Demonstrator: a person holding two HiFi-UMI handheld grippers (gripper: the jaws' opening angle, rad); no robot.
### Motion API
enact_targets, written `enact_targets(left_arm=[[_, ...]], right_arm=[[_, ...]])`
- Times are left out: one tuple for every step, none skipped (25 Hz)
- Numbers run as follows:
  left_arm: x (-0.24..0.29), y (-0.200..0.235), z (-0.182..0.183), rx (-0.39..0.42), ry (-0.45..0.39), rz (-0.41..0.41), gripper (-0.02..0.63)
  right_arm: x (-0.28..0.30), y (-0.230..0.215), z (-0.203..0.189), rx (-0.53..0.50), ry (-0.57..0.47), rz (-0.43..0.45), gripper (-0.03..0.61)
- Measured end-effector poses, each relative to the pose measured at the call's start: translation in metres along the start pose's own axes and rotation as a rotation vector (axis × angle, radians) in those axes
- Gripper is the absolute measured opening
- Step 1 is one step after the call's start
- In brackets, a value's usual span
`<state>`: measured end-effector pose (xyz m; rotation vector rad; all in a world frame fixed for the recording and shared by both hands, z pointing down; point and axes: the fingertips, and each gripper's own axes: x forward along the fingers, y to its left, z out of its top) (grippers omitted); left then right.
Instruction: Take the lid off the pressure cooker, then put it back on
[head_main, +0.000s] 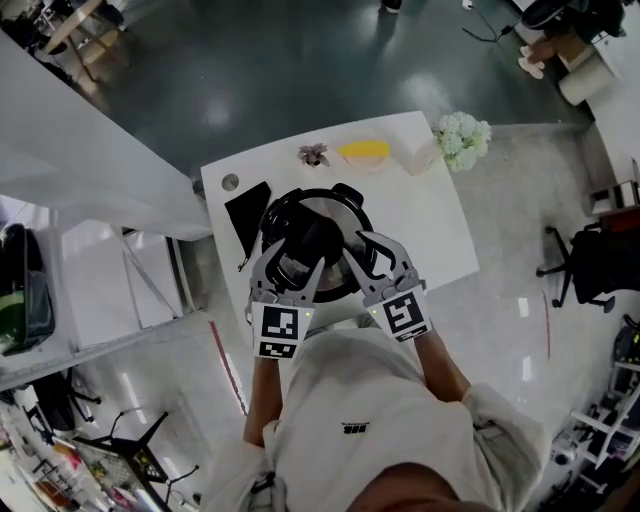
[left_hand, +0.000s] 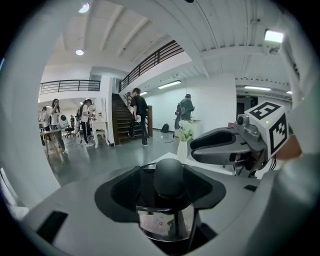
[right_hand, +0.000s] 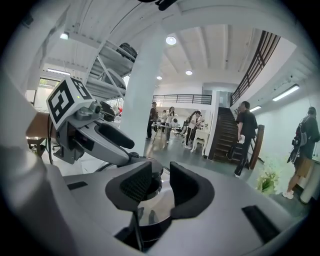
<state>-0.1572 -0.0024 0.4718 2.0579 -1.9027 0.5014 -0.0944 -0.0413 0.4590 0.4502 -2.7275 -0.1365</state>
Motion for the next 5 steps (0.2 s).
enact_targets(left_arm=[[0.0,-0.0001,-0.0003,0.003,0.002,-0.005,0.281],[0.0001,-0.0001,-0.0006,0.006,0.004,-0.008,0.282],[0.0003,-0.0002,-0.0011,0.008,0.006,-0.012,0.282],[0.0006,-0.0003,-0.0016,0.011,0.009,-0.015,0.282],[0.0009,-0.0004,-0.0021,0.013,0.011,-0.018,0.282]], right_arm=[[0.0003,0.0004,0.0004,0.002,0.002,-0.002,0.118],[0.0008,0.0007,0.0006,0.003,0.002,-0.004,0.118],[0.0017,0.0007,0.0004,-0.006,-0.003,-0.004,0.118],[0.0028,0.0007,0.0001,-0.019,-0.011,-0.003,0.118],[0.004,0.0006,-0.0003,-0.033,-0.019,-0.002,0.118]])
